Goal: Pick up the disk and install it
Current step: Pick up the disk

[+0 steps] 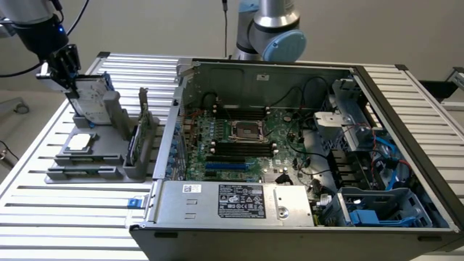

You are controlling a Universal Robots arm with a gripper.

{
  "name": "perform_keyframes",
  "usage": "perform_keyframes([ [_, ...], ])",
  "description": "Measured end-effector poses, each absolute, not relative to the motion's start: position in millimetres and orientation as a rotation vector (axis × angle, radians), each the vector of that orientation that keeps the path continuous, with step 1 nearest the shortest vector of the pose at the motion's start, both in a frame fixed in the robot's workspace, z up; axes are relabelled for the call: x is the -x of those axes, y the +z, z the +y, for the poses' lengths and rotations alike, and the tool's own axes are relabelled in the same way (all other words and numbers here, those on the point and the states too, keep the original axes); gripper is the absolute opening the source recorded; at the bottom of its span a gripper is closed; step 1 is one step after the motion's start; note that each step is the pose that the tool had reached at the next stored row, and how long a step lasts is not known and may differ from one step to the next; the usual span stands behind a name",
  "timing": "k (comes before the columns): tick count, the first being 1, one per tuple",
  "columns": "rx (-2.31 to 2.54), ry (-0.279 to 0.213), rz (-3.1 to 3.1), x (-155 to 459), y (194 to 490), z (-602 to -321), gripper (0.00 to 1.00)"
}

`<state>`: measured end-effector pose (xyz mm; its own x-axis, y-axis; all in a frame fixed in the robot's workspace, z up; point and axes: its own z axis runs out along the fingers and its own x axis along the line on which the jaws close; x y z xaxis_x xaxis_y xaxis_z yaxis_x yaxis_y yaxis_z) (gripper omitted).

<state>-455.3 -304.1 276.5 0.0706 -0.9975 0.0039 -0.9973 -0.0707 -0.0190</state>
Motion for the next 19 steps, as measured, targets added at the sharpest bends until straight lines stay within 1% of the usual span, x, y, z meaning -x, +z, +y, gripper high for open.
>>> perform_keyframes([
  [19, 2.281, -0.016, 2.132, 455.2, 276.6, -312.4, 0.33],
])
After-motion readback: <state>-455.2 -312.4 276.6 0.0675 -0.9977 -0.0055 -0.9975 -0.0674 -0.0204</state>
